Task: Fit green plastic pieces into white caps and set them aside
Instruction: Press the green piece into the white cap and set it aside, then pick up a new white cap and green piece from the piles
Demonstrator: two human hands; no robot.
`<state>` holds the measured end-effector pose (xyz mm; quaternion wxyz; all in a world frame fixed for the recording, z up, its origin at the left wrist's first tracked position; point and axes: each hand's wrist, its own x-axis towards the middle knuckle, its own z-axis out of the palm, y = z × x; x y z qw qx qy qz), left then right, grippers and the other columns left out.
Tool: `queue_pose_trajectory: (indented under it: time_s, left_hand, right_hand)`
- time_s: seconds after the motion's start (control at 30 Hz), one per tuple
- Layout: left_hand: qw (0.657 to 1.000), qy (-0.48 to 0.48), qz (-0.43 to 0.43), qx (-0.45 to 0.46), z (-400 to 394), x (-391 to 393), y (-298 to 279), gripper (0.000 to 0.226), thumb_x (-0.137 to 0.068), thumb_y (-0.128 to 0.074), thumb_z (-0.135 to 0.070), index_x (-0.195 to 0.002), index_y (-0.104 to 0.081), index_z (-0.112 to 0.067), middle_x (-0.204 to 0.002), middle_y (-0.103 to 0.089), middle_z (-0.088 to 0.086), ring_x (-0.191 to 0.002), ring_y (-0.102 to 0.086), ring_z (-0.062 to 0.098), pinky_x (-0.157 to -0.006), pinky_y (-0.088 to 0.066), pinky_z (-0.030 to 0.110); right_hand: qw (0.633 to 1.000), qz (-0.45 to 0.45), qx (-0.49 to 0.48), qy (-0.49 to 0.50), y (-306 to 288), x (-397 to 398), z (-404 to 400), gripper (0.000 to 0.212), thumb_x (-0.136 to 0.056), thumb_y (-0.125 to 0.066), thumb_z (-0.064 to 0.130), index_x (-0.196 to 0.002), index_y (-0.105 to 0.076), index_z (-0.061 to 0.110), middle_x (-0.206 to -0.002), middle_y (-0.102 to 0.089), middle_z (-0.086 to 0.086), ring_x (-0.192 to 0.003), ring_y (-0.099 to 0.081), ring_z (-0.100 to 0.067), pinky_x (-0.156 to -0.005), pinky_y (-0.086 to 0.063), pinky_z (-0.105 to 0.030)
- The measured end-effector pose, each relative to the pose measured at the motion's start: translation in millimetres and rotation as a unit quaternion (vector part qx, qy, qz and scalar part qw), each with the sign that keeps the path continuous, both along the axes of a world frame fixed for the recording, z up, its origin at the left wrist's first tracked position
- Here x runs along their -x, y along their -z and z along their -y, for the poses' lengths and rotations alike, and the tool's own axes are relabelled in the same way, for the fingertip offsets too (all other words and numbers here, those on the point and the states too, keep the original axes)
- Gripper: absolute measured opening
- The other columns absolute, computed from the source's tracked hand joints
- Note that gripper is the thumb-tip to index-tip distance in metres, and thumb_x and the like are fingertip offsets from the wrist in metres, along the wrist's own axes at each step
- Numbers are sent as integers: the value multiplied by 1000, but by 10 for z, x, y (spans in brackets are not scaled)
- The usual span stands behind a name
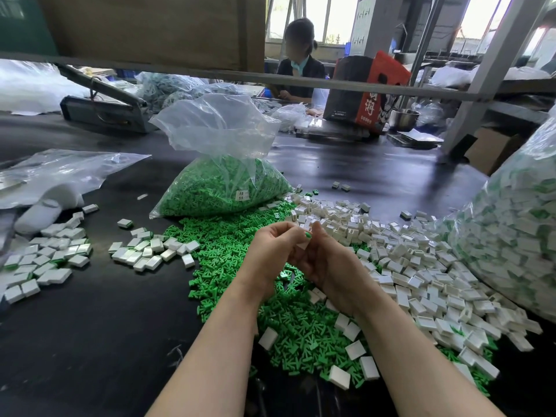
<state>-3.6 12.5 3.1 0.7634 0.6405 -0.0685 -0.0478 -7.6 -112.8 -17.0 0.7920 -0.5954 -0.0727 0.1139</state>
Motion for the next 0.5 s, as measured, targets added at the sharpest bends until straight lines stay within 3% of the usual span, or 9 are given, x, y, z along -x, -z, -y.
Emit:
queue_pose_trajectory:
  time_s: [0.17,0.5]
  left_hand:
    - [996,21,-49,73,-64,-36,7,11,-86,-64,1,-81,-69,-7,-63,-63,2,-50,-53,8,-52,-50,17]
    - [996,27,-51,62,-110,-38,-8,13,-85,-67,-4,-79,-72,-13,-69,-69,-1,-57,-59,6,-53,-46,17]
  right_hand:
    - [998,-16,-47,-24,-41,25,23,52,-95,-40,47,-84,-76,12,-78,-66,-7,-61,-51,-10,-51,-42,-16]
    - [996,-44,-73,-3,-41,15,37,36,-95,-44,41,-92,-62,10,-71,-60,-3,-55,-50,-10,-46,-40,-16]
